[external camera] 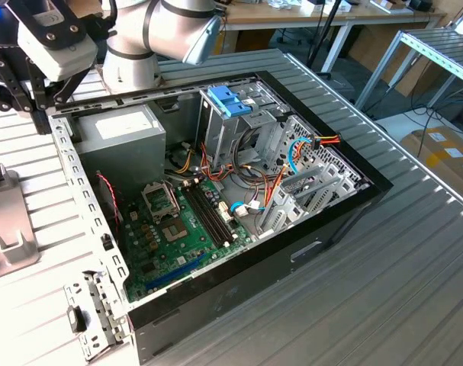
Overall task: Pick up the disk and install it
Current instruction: 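Reach for the disk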
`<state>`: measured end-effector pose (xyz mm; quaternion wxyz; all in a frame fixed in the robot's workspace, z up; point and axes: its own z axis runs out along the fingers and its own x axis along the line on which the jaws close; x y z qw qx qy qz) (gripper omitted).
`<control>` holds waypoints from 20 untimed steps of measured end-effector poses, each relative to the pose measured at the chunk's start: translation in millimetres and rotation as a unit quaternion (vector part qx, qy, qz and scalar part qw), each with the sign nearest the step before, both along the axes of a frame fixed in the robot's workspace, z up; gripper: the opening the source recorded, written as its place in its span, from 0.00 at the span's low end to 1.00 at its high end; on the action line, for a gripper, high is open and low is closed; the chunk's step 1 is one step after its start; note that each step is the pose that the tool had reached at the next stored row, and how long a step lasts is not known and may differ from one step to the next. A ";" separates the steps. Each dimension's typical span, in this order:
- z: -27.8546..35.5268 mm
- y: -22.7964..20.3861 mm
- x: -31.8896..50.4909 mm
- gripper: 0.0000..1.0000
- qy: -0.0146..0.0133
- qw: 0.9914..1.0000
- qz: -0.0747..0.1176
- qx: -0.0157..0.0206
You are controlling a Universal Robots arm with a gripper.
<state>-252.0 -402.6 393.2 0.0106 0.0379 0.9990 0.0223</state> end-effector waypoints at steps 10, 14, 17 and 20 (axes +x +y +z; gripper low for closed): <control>0.0 0.0 -10.7 0.11 0.000 1.000 0.000 0.000; 0.0 0.0 -14.0 0.11 0.000 1.000 0.000 0.000; 0.0 0.0 -16.4 0.11 0.000 1.000 0.000 0.000; 0.0 0.0 -20.1 0.11 0.000 1.000 0.000 0.000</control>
